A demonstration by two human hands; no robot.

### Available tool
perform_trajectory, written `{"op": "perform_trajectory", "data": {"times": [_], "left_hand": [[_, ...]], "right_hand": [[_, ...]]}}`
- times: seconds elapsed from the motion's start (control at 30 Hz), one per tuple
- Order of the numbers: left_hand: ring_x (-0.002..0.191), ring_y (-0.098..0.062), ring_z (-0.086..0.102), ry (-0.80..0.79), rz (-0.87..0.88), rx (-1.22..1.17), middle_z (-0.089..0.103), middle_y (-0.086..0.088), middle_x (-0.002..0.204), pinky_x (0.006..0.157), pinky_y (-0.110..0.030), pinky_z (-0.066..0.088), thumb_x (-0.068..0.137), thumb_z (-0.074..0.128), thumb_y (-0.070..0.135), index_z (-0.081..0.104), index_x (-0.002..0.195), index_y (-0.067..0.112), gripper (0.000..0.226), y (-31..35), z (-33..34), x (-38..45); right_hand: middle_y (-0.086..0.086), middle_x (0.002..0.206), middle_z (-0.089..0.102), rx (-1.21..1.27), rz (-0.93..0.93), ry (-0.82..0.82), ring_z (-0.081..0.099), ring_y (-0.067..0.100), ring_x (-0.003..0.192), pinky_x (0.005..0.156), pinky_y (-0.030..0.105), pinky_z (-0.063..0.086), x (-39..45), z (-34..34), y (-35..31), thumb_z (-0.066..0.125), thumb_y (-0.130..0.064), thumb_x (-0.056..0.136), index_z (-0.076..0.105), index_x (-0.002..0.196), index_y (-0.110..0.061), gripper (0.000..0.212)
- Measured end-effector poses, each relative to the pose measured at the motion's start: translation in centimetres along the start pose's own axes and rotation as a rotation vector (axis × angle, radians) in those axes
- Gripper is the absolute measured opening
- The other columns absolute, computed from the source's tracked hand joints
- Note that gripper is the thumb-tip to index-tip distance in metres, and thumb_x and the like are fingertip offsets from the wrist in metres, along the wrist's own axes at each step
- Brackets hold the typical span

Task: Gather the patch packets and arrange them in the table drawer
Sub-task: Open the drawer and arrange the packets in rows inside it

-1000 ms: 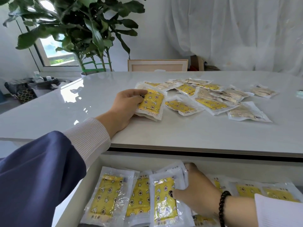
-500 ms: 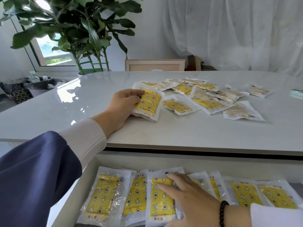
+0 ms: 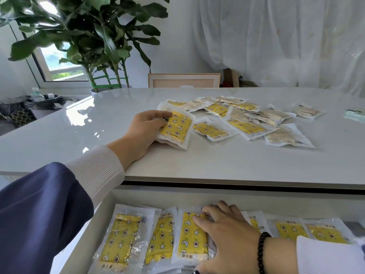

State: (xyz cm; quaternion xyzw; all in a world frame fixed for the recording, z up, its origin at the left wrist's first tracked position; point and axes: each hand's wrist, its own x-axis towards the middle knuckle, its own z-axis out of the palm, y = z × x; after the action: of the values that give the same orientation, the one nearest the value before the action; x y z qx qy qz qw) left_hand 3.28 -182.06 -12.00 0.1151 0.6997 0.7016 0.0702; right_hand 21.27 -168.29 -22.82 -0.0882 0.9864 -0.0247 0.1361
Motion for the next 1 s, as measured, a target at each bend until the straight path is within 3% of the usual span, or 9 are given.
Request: {"op": "perform_trajectory", "data": {"times": [0.1,0.23,0.33,0.4,0.5,0.7,0.8,0.87,1.0], "left_hand": [[0.075,-0.023,0.072,-0.021,0.004,-0.034,0.071,-0.014,0.101,0.074,-0.036,0.06,0.087,0.063,0.0,0.07,0.101,0.013,0.021,0.2,0.0,-0.2],[0.091,-0.026,0.07,0.012,0.124,0.135,0.065,0.0,0.106,0.085,-0.04,0.057,0.072,0.08,0.004,0.063,0.114,0.021,0.048,-0.2,0.0,-0.5],[0.103,-0.012,0.058,0.033,0.335,0.449,0.056,0.017,0.106,0.09,-0.026,0.048,0.075,0.078,0.013,0.056,0.118,0.031,0.051,0.0,0.4,-2.0],[0.105,-0.009,0.058,-0.015,0.396,0.429,0.059,0.015,0.111,0.091,-0.025,0.049,0.077,0.076,0.013,0.054,0.119,0.032,0.051,0.1,0.8,-3.8],[0.106,-0.014,0.064,-0.036,0.406,0.223,0.062,0.012,0.116,0.092,-0.037,0.053,0.078,0.077,0.018,0.054,0.118,0.036,0.05,-0.4,1.8,-7.8],[0.119,-0.004,0.055,-0.104,0.461,0.092,0.054,0.025,0.12,0.1,-0.037,0.048,0.091,0.06,0.008,0.044,0.125,0.032,0.045,-3.4,5.9,-15.0],[0.122,0.008,0.046,-0.064,0.435,0.095,0.051,0.028,0.122,0.103,-0.02,0.042,0.094,0.054,0.009,0.042,0.125,0.035,0.043,-3.5,7.6,-14.8],[0.113,0.022,0.043,-0.067,0.396,0.057,0.049,0.036,0.116,0.09,-0.001,0.037,0.096,0.05,0.007,0.041,0.123,0.037,0.042,-3.5,8.5,-15.2],[0.111,0.025,0.043,-0.09,0.403,0.077,0.051,0.044,0.111,0.085,0.006,0.031,0.095,0.046,-0.004,0.042,0.124,0.031,0.047,-4.0,10.3,-17.2]], "right_hand": [[-0.003,0.148,0.023,-0.02,-0.002,-0.031,0.018,0.022,0.132,0.108,0.039,0.015,-0.1,-0.5,0.2,0.058,-0.07,0.074,0.023,0.146,-0.024,0.092],[-0.017,0.155,0.011,0.082,-0.004,0.016,0.005,0.008,0.141,0.115,0.033,0.006,-2.1,-2.1,1.1,0.041,-0.079,0.075,0.009,0.149,-0.038,0.09],[-0.028,0.143,0.028,0.208,-0.04,0.152,0.018,-0.011,0.131,0.112,0.014,0.016,-4.0,-2.8,2.5,0.034,-0.081,0.074,0.035,0.14,-0.044,0.076],[-0.034,0.126,0.042,0.372,-0.023,0.205,0.032,-0.019,0.12,0.104,0.008,0.028,-5.1,-2.8,3.4,0.021,-0.089,0.061,0.054,0.12,-0.048,0.079],[-0.026,0.103,0.062,0.671,0.065,0.305,0.055,-0.008,0.101,0.087,0.015,0.045,-6.7,-2.6,4.6,0.031,-0.091,0.056,0.066,0.092,-0.048,0.066],[-0.008,0.098,0.073,1.141,0.062,0.376,0.067,0.008,0.095,0.088,0.033,0.049,-8.8,-4.3,6.7,0.052,-0.093,0.044,0.071,0.094,-0.038,0.077],[-0.002,0.101,0.073,1.227,0.042,0.392,0.068,0.015,0.097,0.09,0.039,0.05,-9.7,-4.8,6.7,0.058,-0.086,0.05,0.072,0.096,-0.034,0.071],[-0.001,0.101,0.073,1.247,0.053,0.4,0.068,0.016,0.095,0.09,0.04,0.05,-10.2,-5.0,6.6,0.059,-0.083,0.053,0.071,0.097,-0.033,0.068],[0.0,0.096,0.074,1.297,0.131,0.395,0.069,0.014,0.091,0.089,0.036,0.053,-10.9,-5.5,6.9,0.065,-0.065,0.068,0.073,0.095,-0.027,0.047]]}}
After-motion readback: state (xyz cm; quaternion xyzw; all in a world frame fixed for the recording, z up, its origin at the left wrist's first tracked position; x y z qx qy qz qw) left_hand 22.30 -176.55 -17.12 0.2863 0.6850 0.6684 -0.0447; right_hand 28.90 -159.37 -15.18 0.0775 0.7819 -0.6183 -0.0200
